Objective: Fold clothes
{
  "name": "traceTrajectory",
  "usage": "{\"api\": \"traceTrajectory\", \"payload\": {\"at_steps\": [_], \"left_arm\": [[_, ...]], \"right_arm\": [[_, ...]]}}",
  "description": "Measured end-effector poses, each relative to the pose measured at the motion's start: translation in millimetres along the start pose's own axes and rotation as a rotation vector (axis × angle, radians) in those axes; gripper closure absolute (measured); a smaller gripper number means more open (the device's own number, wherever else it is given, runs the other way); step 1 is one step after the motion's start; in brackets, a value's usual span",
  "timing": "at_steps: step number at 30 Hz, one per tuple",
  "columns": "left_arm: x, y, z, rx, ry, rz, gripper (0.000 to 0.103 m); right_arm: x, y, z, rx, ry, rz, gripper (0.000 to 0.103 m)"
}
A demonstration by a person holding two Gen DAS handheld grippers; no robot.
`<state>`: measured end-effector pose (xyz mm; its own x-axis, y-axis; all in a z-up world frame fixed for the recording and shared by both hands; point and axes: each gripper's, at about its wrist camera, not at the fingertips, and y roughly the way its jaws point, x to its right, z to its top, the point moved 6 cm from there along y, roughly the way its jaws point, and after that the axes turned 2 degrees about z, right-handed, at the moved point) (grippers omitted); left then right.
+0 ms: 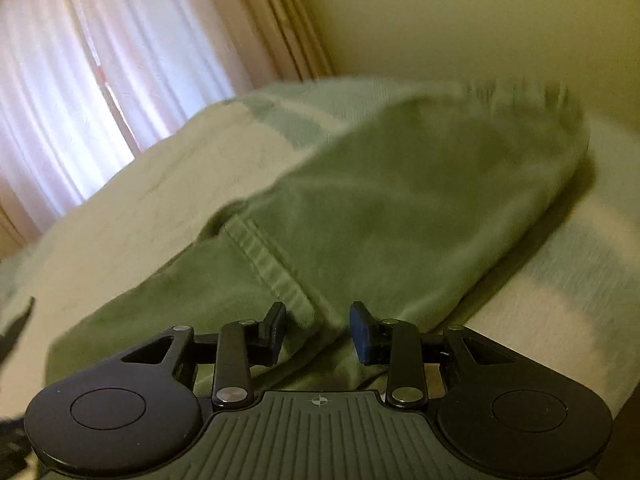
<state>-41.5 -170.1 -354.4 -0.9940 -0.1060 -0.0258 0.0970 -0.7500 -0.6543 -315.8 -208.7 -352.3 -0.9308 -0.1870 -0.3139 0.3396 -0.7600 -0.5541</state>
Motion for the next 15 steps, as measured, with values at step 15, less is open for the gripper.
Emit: {"api": "traceTrajectory", "payload": {"at_steps": [15], "left_arm": [[17, -6, 2, -0.016, -0.04, -0.051, 0.087]], "right_arm": [[-6, -5, -7, -0.043, -0.208, 0.082, 0.069]]}}
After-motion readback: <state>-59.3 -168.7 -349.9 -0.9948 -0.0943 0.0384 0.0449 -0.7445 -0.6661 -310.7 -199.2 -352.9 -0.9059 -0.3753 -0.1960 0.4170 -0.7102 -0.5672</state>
